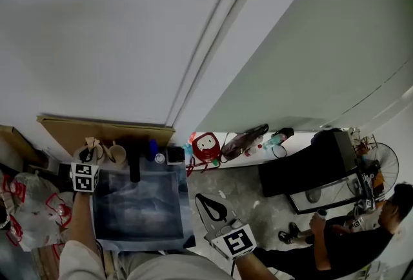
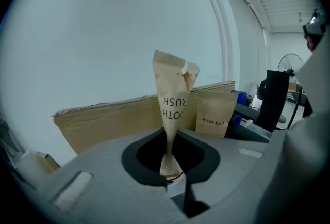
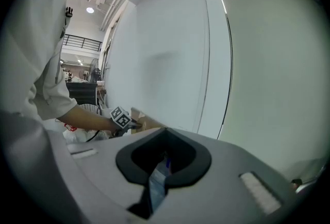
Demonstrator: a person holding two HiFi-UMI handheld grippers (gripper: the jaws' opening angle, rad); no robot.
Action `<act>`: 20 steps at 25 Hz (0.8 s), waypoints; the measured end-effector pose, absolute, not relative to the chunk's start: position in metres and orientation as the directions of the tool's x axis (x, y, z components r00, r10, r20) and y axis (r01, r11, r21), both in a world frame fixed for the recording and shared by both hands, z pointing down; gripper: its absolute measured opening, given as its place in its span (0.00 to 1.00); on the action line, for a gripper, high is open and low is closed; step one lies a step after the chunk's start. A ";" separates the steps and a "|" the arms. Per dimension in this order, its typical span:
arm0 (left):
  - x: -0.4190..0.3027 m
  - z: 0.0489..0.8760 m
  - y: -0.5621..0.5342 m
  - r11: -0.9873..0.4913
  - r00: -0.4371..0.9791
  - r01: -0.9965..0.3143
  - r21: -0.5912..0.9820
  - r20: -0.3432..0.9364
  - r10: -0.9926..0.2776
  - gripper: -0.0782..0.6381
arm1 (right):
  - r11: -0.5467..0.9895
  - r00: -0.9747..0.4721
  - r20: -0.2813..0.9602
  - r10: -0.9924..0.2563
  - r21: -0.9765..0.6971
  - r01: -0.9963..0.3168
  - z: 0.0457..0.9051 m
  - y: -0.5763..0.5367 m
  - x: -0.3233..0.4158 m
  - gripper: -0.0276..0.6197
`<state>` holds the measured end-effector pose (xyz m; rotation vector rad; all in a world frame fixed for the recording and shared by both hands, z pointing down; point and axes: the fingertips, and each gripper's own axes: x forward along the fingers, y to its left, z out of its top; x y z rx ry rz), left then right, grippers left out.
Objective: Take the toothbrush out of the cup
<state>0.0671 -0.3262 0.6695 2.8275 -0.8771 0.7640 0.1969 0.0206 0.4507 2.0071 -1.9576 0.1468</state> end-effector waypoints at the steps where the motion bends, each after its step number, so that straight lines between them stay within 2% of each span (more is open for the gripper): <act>1: 0.067 0.666 -0.325 -0.831 0.712 -0.552 -0.068 0.481 -0.512 0.15 | 0.004 0.046 0.298 -0.954 0.166 -0.986 0.451 0.021 0.197 0.05; 20: 0.043 0.591 -0.296 -0.807 0.723 -0.580 -0.108 0.387 -0.572 0.15 | 0.097 -0.060 0.244 -0.968 0.141 -0.985 0.442 0.017 0.183 0.05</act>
